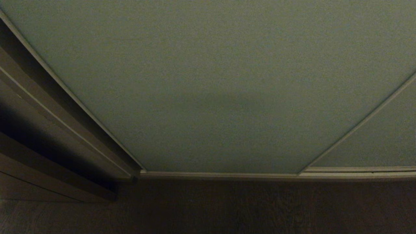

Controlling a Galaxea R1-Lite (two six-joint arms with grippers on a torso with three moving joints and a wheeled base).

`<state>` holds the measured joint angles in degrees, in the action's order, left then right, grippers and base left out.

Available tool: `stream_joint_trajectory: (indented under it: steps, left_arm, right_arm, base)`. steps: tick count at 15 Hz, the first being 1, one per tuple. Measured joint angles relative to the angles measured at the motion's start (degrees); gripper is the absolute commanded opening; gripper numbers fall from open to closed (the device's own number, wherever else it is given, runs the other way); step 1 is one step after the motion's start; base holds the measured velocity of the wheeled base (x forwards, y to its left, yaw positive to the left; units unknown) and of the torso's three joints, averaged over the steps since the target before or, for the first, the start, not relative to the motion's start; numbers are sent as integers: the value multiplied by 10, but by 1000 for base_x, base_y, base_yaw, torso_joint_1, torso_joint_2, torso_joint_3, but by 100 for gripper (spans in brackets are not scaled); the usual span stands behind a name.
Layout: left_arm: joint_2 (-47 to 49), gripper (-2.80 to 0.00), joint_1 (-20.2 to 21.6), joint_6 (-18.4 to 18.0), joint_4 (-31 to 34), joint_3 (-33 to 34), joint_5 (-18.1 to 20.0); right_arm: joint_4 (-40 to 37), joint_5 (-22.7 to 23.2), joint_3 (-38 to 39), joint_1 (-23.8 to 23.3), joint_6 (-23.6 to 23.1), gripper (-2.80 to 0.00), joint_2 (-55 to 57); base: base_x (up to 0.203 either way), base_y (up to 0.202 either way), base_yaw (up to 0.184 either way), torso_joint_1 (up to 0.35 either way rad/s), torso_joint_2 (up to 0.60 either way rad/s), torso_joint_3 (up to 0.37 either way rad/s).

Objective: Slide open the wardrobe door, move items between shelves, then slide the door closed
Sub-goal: Open the door

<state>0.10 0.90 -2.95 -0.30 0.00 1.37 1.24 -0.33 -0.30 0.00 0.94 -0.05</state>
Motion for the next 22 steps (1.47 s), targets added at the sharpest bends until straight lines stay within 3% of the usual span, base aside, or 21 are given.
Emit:
stream_joint_trajectory:
  steps: [17,19,22]
  left_arm:
    - [0,-280,0,0,-7,-1,-9]
    - [0,-280,0,0,-9,-35,-22]
    - [7,-280,0,-4,-9,-142,-63]
  right_arm:
    - [2,0,3,0,0,-280,-1]
    - [2,0,2,0,0,-280,-1]
    - [2,0,2,0,0,-280,-1]
  base:
    - [0,0,0,0,0,0]
    - [0,0,0,0,0,0]
    - [0,0,0,0,0,0]
